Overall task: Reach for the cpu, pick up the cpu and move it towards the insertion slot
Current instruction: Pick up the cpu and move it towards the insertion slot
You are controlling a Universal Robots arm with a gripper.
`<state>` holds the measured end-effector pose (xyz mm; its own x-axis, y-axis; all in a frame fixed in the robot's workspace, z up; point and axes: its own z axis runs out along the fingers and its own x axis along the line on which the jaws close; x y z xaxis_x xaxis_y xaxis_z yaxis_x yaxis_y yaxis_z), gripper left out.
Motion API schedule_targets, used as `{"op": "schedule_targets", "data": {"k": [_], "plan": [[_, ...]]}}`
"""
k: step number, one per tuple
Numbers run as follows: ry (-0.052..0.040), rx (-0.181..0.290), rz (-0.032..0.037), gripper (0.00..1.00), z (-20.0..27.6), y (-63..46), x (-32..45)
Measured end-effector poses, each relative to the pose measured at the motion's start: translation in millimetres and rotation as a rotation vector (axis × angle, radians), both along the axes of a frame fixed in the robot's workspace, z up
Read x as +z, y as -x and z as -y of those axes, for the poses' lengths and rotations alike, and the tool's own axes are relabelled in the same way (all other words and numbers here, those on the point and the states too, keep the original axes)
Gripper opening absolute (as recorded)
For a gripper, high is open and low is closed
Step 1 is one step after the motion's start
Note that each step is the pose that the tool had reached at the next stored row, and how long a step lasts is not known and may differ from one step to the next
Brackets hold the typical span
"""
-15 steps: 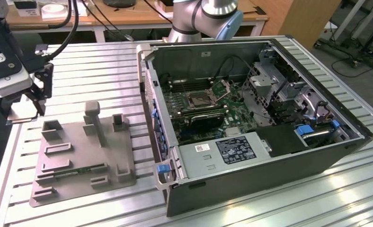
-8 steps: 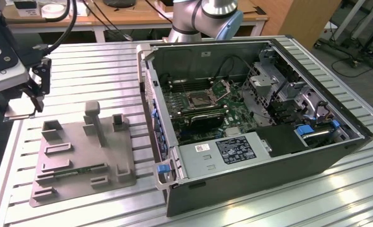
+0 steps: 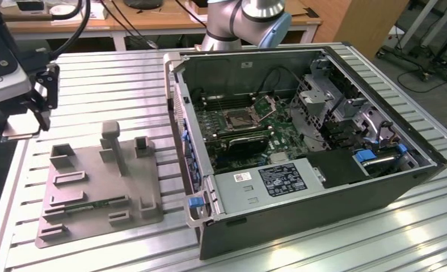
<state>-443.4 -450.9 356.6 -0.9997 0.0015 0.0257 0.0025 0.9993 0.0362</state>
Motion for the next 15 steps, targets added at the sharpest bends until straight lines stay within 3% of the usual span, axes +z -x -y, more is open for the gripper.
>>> {"op": "schedule_targets", "data": {"k": [15], "plan": [[0.0, 0.0, 0.0005, 0.55, 0.0, 0.0, 12.6]]}}
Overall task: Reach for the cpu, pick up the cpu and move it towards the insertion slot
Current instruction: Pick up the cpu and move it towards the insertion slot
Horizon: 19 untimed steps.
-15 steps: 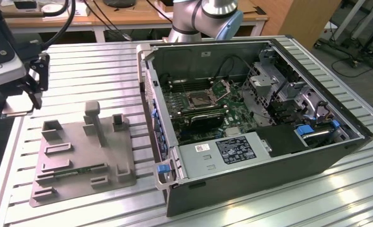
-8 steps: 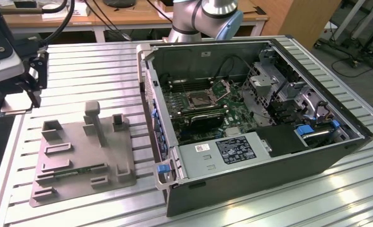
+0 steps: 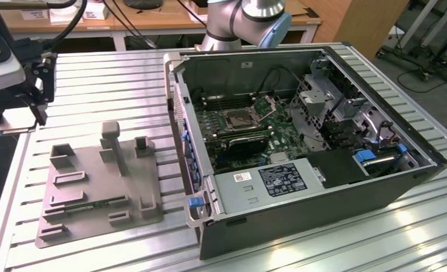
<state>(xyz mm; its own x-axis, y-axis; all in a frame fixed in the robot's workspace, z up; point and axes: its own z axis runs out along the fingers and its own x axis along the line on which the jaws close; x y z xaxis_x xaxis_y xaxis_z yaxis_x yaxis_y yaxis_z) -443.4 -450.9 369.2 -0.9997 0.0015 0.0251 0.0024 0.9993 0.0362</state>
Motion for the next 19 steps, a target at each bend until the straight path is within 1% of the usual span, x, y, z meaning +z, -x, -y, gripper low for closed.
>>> {"op": "schedule_targets", "data": {"k": [16, 19], "plan": [[0.0, 0.0, 0.0009, 0.55, 0.0, 0.0, 15.9], [0.0, 0.0, 0.0011, 0.55, 0.0, 0.0, 17.4]]}}
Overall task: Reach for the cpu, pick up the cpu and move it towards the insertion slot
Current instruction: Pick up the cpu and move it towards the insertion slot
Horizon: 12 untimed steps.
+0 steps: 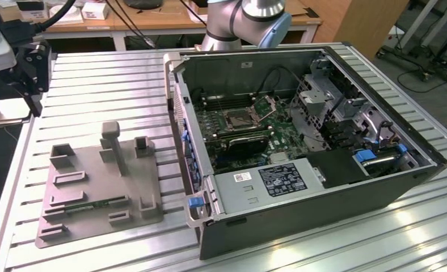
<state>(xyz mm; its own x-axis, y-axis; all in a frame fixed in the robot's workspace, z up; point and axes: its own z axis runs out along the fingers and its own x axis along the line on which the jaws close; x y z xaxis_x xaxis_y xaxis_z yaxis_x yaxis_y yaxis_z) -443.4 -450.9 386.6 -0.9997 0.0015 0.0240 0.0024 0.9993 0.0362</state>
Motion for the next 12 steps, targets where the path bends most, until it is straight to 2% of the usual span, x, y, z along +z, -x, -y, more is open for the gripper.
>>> {"op": "schedule_targets", "data": {"k": [12], "plan": [[-0.0002, 0.0, 0.0, 0.55, 0.0, -2.1, 0.0]]}}
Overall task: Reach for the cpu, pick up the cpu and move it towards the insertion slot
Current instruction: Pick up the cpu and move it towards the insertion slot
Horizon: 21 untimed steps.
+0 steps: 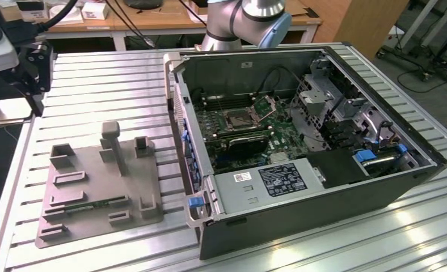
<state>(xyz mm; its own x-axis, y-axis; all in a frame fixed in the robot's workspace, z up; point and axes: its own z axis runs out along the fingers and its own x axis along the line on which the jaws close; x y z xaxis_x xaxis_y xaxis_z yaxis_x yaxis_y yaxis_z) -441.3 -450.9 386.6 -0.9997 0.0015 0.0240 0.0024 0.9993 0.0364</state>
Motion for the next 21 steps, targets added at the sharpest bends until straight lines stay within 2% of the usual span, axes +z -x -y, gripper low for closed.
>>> {"op": "schedule_targets", "data": {"k": [21], "plan": [[-0.0004, 0.0, -0.0001, 0.55, 0.0, -11.0, 0.1]]}}
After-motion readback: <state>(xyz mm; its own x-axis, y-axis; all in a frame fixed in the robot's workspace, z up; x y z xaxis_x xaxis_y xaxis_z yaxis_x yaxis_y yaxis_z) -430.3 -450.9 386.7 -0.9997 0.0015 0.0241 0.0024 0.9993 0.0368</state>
